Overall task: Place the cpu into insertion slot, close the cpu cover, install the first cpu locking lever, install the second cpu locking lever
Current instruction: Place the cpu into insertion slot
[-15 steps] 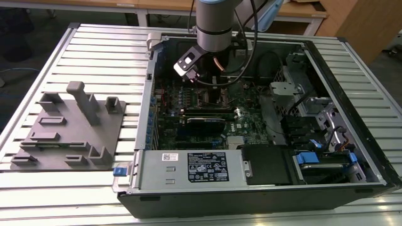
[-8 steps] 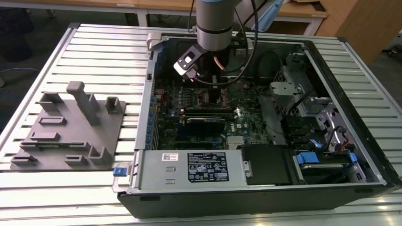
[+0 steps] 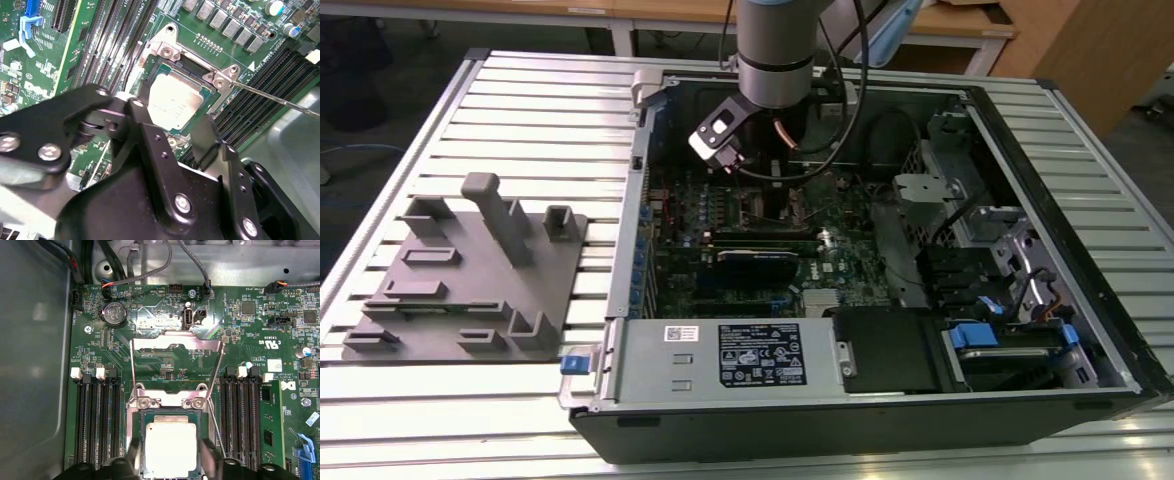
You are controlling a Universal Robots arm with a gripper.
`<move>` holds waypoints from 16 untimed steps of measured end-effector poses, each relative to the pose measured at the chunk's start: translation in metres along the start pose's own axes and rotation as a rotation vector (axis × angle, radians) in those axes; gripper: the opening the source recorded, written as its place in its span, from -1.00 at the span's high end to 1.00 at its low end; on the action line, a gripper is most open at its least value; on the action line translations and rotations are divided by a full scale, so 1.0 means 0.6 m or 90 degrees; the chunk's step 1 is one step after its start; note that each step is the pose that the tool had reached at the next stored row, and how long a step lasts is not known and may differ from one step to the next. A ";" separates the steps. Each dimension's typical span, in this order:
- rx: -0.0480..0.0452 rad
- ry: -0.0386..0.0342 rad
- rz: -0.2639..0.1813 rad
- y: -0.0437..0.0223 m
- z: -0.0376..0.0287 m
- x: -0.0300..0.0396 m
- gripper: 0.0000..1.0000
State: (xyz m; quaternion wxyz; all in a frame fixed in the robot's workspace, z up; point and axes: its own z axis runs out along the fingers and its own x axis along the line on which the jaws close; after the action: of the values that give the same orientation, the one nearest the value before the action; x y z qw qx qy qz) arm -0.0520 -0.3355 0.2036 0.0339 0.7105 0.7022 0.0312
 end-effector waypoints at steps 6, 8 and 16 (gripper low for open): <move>0.0000 0.0000 0.000 0.000 0.000 0.000 0.29; 0.0000 0.0000 0.000 0.000 0.000 0.000 0.41; 0.0000 0.0000 0.000 0.000 0.000 0.000 0.80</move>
State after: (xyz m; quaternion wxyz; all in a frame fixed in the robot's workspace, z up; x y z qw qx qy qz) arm -0.0520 -0.3355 0.2039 0.0339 0.7105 0.7022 0.0312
